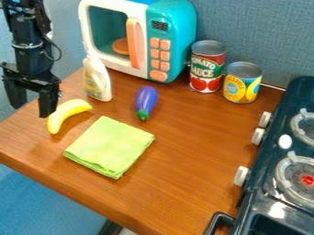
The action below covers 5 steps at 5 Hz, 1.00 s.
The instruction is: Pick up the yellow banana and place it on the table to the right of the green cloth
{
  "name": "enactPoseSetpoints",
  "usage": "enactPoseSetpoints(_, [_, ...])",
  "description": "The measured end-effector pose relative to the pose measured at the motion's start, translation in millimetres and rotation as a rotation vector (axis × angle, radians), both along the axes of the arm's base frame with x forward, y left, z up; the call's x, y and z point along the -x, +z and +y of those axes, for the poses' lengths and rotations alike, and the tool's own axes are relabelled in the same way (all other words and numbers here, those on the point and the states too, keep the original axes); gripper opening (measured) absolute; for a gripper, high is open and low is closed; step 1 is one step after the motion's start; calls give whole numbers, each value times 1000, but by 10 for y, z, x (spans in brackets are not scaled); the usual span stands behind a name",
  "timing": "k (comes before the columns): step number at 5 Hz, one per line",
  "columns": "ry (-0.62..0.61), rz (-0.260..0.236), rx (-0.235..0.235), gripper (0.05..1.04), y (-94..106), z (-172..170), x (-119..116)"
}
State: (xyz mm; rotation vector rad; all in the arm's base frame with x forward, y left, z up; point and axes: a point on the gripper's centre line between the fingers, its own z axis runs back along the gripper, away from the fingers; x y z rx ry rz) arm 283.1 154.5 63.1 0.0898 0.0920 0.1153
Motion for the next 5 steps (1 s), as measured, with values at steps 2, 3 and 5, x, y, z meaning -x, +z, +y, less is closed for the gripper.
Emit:
enactPoseSetpoints(2, [-2, 22, 33, 1001, -89, -18, -186])
enactPoseSetpoints(3, [-27, 48, 43, 1001, -196, -79, -268])
enactPoseSetpoints(5, [1, 92, 52, 954, -373, -64, -293])
